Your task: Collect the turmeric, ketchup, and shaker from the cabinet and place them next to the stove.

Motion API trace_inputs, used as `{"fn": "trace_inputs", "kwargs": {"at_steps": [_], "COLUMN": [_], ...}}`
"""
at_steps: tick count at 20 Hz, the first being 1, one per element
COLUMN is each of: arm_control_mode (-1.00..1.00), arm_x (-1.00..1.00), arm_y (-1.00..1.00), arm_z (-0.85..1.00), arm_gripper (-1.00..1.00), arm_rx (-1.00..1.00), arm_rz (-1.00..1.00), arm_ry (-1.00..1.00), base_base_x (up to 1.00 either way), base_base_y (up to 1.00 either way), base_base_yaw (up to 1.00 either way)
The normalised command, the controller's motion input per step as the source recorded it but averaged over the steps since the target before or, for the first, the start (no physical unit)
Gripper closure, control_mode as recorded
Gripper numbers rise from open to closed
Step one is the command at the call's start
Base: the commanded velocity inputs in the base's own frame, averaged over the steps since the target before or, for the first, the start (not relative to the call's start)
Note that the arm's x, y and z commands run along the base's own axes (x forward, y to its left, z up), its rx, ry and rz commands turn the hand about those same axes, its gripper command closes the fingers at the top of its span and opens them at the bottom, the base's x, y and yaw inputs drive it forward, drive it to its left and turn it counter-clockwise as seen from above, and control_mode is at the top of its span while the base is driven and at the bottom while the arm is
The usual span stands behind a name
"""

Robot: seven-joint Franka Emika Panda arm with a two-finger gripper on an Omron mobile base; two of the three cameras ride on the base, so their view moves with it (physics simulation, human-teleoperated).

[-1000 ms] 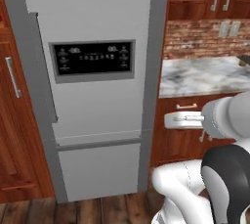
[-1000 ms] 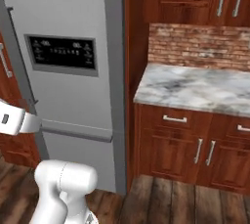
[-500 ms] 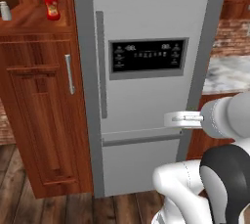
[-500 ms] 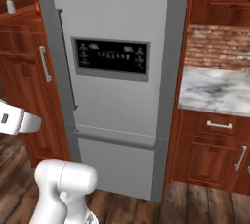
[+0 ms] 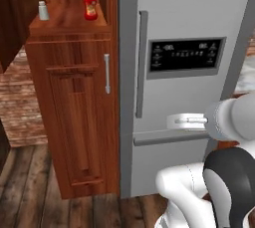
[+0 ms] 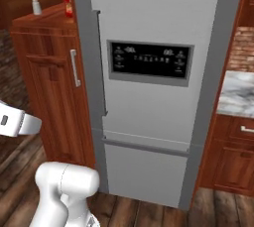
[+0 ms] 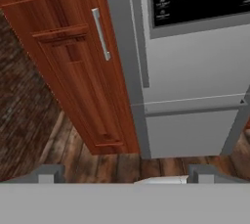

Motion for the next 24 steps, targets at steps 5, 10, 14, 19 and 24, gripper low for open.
{"fn": "trace_inputs", "kwargs": {"at_steps": [5,10,14,19,24], "arm_control_mode": [1.00,1.00,1.00,1.00,1.00], "arm_x": [0.00,0.00,0.00,0.00,0.00], "arm_y": [0.00,0.00,0.00,0.00,0.00], "arm_z": [0.00,0.00,0.00,0.00,0.00], "arm_gripper": [-1.00,-1.00,-1.00,-1.00,-1.00], "arm_rx": [0.00,0.00,0.00,0.00,0.00], "arm_rz": [0.00,0.00,0.00,0.00,0.00], "arm_ry": [0.00,0.00,0.00,0.00,0.00], "base_base_x": [0.25,0.34,0.37,0.36,0.40], "base_base_y": [0.43,0.33,0.33,0.38,0.43], "base_base_yaw": [-0.04,-0.05,-0.04,-0.04,-0.02]}}
